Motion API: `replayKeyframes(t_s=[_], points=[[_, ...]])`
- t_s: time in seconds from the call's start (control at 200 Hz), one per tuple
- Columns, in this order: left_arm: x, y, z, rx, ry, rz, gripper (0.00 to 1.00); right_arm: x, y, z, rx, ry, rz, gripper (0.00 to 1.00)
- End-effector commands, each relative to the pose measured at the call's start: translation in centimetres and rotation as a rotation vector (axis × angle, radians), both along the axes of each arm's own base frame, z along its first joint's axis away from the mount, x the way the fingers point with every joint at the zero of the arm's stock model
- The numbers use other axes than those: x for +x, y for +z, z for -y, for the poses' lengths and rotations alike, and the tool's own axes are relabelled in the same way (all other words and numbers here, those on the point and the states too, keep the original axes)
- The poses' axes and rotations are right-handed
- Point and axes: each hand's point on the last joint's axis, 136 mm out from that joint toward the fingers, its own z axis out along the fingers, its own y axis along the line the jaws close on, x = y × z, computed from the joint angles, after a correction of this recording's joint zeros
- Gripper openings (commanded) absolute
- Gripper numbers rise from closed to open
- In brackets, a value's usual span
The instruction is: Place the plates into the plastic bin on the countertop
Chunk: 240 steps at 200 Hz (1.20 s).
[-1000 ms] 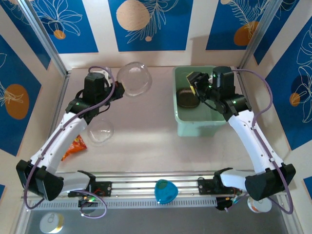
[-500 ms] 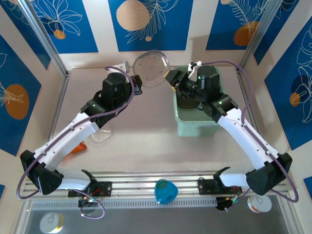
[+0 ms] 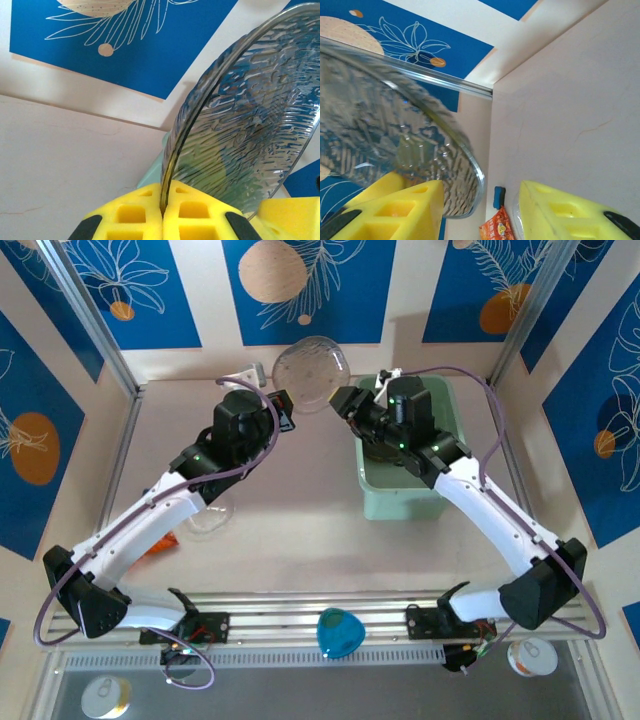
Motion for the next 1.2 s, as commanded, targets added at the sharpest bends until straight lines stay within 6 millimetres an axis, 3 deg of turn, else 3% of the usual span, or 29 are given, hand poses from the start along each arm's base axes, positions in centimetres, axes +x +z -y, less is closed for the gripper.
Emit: replayKeyframes(t_s=[0.0, 0.305, 0.845, 1.055, 1.195], points=[[0.0, 1.7, 0.4, -0.068, 0.02, 0.043, 0.0, 0.4, -0.1, -0.6, 0.021, -0.02, 0.004, 0.43], [-0.2, 1.1, 1.3, -0.057, 0.002, 0.029, 0.0, 0.7, -1.4, 0.0, 0.047, -0.102, -0.019, 0.34], [-0.7, -0.5, 2.0, -0.053, -0.022, -0.015, 0.0, 1.0, -1.4, 1.4, 0.054, -0.202, 0.008, 0.21], [-1.0, -0.9, 1.9, -0.03, -0.029, -0.031, 0.0, 0.8, -1.5, 1.9, 0.049, -0.231, 0.012, 0.11], [-1.0, -1.0, 1.7, -0.026, -0.025, -0.034, 0.12, 0.8, -1.5, 1.9, 0.048, -0.23, 0.011, 0.03]])
